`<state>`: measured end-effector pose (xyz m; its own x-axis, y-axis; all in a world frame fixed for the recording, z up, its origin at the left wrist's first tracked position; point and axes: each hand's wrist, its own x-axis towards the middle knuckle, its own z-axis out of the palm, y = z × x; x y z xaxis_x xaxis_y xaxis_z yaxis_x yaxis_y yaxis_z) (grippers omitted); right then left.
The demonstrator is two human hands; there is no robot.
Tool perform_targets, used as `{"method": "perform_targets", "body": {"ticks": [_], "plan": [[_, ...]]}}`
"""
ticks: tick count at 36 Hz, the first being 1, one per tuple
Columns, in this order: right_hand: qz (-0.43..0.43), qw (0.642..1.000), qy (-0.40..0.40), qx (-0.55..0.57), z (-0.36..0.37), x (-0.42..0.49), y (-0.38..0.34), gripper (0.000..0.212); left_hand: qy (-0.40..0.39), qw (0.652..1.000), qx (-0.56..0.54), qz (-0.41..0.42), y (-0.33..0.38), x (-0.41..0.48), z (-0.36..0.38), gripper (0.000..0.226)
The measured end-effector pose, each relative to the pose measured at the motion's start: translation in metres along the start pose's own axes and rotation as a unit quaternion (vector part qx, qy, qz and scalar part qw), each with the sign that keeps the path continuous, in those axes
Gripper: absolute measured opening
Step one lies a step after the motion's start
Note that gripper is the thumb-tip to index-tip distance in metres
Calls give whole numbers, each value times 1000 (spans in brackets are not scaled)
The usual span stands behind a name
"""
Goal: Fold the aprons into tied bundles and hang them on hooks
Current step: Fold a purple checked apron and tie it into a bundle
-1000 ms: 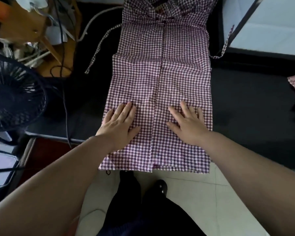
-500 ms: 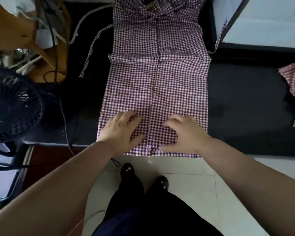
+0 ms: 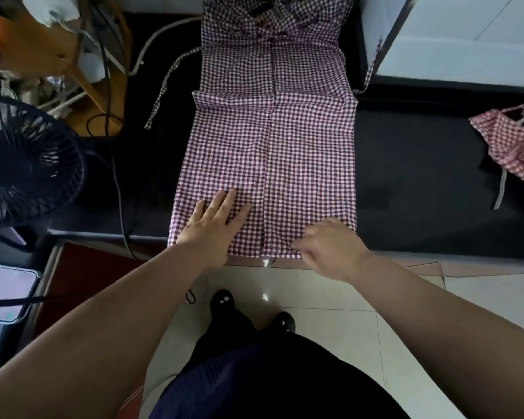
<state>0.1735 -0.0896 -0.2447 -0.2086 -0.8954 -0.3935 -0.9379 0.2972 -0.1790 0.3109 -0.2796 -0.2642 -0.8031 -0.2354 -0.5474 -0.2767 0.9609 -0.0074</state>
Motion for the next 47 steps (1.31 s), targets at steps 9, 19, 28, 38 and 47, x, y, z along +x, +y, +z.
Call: {"method": "perform_targets", "body": {"ticks": [9,19,28,38,47], "plan": [[45,998,-11,-33,9,4,-12,67,71,996,-46,16,5,-19,4,75],[97,989,-27,108,-23,13,-13,31,-6,977,-215,-9,-13,-19,-39,29],[183,961,-135,157,-39,26,5,23,-98,957,-271,-35,-32,0,-48,20],[282,929,-145,193,-41,35,18,7,-81,923,-358,-116,-50,8,-41,26],[369,857,-14,359,-37,5,42,15,72,869,-450,-193,-54,-6,-16,20]]}}
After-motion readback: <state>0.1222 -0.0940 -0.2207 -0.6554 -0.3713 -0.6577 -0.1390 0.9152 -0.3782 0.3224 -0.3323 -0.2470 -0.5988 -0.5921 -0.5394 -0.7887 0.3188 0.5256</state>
